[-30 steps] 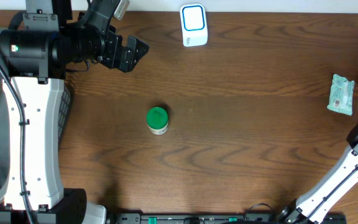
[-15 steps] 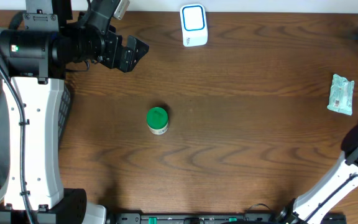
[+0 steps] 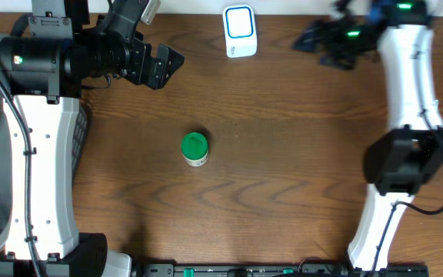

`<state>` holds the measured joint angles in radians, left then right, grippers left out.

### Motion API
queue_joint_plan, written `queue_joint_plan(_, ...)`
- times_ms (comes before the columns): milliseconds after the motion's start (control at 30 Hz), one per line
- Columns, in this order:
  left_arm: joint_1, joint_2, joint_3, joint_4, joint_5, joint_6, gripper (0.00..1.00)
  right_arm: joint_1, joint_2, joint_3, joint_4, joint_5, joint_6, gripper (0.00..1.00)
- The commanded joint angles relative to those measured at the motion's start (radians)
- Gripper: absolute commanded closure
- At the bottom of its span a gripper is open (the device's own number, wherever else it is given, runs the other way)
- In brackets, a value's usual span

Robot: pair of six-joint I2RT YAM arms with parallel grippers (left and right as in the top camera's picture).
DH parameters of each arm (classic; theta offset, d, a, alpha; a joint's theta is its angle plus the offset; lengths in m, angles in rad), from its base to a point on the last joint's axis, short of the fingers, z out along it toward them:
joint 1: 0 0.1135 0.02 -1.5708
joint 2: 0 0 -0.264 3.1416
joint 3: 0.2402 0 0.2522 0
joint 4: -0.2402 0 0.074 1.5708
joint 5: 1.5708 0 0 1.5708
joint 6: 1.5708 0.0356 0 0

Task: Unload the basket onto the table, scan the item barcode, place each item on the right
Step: 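Reach the right gripper to the green-lidded container and grasp it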

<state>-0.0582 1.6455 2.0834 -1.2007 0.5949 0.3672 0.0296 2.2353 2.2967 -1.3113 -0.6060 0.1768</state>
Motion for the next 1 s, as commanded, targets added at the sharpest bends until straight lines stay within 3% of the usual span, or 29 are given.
queue_joint_plan(0,0.000,0.003,-0.006,0.002,-0.003,0.010,0.02,0.137,0.009,-0.004,0.011,0.252,0.065,0.01)
queue_joint_plan(133,0.004,0.002,-0.006,0.005,-0.043,0.010,0.02,0.271,0.009,-0.004,0.048,0.394,0.167,0.01)
queue_joint_plan(400,0.036,-0.092,-0.006,-0.073,-0.296,0.008,0.02,0.423,0.009,-0.004,0.048,0.399,0.206,0.01)
queue_joint_plan(567,0.042,-0.214,-0.006,-0.087,-0.346,-0.008,0.02,0.488,0.009,-0.004,0.017,0.399,0.234,0.01)
queue_joint_plan(733,0.042,-0.321,-0.006,-0.128,-0.496,-0.111,0.02,0.559,0.021,-0.004,-0.013,0.399,0.257,0.01)
queue_joint_plan(967,0.042,-0.405,-0.029,-0.175,-0.518,-0.173,0.02,0.628,0.074,-0.005,-0.026,0.401,0.330,0.01)
